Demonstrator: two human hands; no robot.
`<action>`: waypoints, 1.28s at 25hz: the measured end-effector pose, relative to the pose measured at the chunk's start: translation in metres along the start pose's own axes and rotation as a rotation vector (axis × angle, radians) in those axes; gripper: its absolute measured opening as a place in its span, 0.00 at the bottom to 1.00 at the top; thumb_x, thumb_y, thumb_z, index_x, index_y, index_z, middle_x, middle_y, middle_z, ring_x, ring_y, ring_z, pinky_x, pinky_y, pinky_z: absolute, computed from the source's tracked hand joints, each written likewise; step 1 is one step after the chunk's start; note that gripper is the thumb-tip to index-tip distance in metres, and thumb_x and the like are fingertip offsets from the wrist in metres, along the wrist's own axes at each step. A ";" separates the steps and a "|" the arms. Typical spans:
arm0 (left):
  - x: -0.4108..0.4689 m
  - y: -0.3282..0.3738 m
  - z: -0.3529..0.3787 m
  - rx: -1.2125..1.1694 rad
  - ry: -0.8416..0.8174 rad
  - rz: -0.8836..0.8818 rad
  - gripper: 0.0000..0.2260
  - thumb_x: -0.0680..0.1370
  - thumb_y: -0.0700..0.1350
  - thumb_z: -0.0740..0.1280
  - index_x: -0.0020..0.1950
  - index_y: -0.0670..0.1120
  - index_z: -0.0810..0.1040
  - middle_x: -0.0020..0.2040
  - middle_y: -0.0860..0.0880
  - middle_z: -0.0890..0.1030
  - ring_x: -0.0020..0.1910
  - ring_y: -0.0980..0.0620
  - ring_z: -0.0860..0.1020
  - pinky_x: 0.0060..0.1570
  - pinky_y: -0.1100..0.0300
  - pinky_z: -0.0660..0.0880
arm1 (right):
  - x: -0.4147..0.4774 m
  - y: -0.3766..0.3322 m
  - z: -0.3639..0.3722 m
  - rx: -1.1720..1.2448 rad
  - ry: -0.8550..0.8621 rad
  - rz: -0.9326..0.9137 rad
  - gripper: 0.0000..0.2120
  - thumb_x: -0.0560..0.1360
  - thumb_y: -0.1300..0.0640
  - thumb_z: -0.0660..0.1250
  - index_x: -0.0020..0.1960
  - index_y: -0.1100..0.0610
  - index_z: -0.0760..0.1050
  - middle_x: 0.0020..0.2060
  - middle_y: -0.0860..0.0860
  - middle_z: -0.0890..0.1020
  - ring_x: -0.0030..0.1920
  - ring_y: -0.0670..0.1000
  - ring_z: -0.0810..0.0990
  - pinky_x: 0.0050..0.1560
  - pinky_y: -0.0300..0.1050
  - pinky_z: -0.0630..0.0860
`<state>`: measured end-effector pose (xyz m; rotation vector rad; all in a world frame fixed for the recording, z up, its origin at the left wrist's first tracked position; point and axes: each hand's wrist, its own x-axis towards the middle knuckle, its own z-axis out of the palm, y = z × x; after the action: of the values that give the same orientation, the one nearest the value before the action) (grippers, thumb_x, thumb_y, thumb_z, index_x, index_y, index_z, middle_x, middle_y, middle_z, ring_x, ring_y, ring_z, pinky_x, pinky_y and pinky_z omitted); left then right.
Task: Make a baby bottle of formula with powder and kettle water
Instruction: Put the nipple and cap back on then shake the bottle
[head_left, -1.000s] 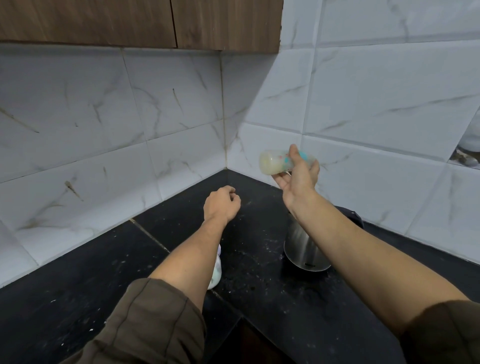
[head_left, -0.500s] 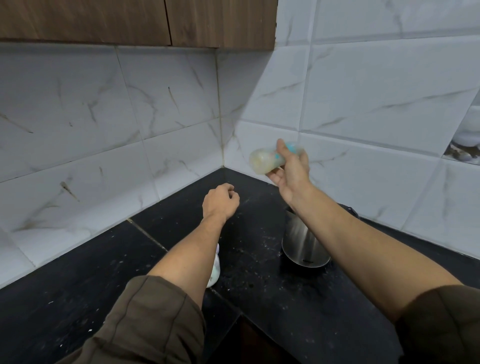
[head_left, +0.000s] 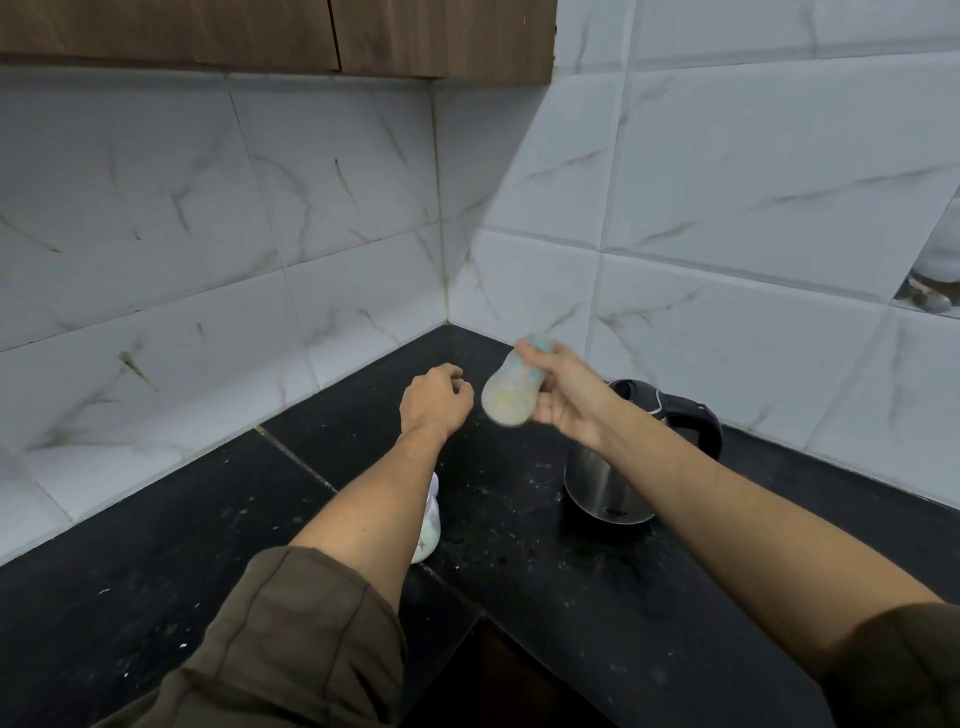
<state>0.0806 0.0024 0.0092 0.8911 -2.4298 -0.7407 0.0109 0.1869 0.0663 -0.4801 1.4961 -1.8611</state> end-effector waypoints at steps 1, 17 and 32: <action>-0.002 -0.001 0.002 0.000 -0.004 -0.004 0.17 0.81 0.48 0.64 0.70 0.49 0.80 0.60 0.48 0.85 0.61 0.44 0.82 0.58 0.51 0.78 | -0.004 0.006 -0.002 -0.133 -0.105 0.044 0.22 0.78 0.52 0.74 0.70 0.53 0.72 0.58 0.58 0.85 0.51 0.57 0.88 0.47 0.55 0.86; -0.015 -0.024 0.007 0.034 -0.010 -0.044 0.17 0.82 0.47 0.63 0.69 0.49 0.80 0.60 0.47 0.85 0.58 0.44 0.82 0.54 0.53 0.77 | 0.004 0.022 -0.007 0.218 0.037 -0.019 0.25 0.78 0.52 0.74 0.72 0.54 0.70 0.67 0.62 0.80 0.54 0.59 0.87 0.44 0.55 0.86; -0.009 -0.020 0.010 0.044 -0.030 -0.027 0.17 0.82 0.49 0.65 0.70 0.50 0.80 0.60 0.48 0.85 0.58 0.46 0.82 0.57 0.51 0.80 | -0.012 0.021 -0.011 -0.292 -0.367 -0.181 0.39 0.75 0.61 0.75 0.79 0.41 0.62 0.63 0.65 0.81 0.63 0.64 0.82 0.55 0.59 0.83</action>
<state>0.0903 -0.0009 -0.0122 0.9380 -2.4734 -0.7182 0.0178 0.2007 0.0450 -1.0657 1.5100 -1.5775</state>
